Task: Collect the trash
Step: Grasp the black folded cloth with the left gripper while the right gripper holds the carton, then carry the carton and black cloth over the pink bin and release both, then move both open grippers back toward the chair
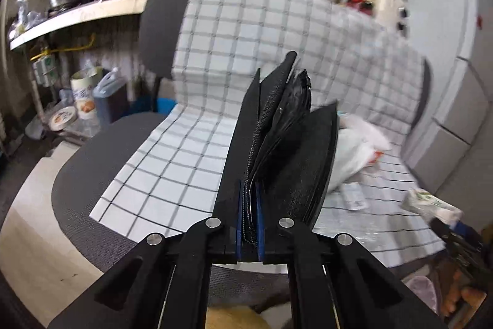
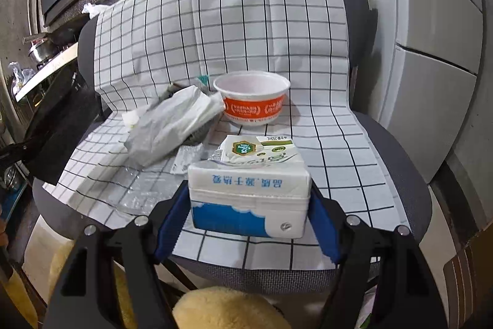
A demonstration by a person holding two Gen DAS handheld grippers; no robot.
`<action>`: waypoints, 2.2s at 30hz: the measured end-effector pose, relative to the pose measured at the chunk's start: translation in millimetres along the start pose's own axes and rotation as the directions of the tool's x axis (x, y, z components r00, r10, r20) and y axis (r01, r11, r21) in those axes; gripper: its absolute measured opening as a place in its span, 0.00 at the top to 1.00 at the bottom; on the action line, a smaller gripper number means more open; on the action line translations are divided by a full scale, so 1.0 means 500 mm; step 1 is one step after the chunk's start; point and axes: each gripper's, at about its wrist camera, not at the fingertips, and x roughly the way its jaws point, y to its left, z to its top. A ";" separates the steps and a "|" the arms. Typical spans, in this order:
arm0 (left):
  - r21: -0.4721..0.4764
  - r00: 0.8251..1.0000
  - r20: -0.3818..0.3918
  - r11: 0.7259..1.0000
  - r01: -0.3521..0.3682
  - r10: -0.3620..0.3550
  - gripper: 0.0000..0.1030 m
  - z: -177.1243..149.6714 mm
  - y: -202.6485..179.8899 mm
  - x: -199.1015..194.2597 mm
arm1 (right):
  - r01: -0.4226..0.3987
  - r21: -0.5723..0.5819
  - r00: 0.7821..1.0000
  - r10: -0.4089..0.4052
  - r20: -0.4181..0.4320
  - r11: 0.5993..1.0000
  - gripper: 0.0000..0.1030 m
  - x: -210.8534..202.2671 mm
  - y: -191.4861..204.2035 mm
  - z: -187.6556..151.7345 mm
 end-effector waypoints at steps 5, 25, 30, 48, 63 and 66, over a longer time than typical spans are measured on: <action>0.076 0.993 -0.003 0.990 0.121 -0.121 0.93 -0.017 -0.099 -0.025 | 0.023 0.014 0.999 -0.024 0.027 1.000 0.31 -0.034 -0.017 0.002; 0.366 0.773 -0.418 0.691 0.624 -0.477 0.93 -0.257 -0.621 0.035 | 0.424 0.277 0.886 -0.459 0.072 0.862 0.31 -0.349 -0.343 -0.152; 0.393 0.690 -0.535 0.579 0.714 -0.487 0.93 -0.342 -0.744 0.039 | 0.466 0.338 0.859 -0.509 0.047 0.818 0.31 -0.389 -0.412 -0.193; 0.414 0.729 -0.494 0.609 0.676 -0.474 0.45 -0.341 -0.748 0.061 | 0.527 0.413 0.848 -0.491 -0.200 0.743 0.22 -0.323 -0.490 -0.311; 0.377 0.852 -0.354 0.775 0.507 -0.385 0.41 -0.245 -0.559 0.058 | 0.450 0.312 0.890 -0.449 -0.078 0.837 0.21 -0.287 -0.365 -0.193; 0.353 0.878 -0.342 0.821 0.449 -0.334 0.38 -0.232 -0.495 0.063 | 0.368 0.266 0.928 -0.371 -0.042 0.891 0.21 -0.262 -0.311 -0.158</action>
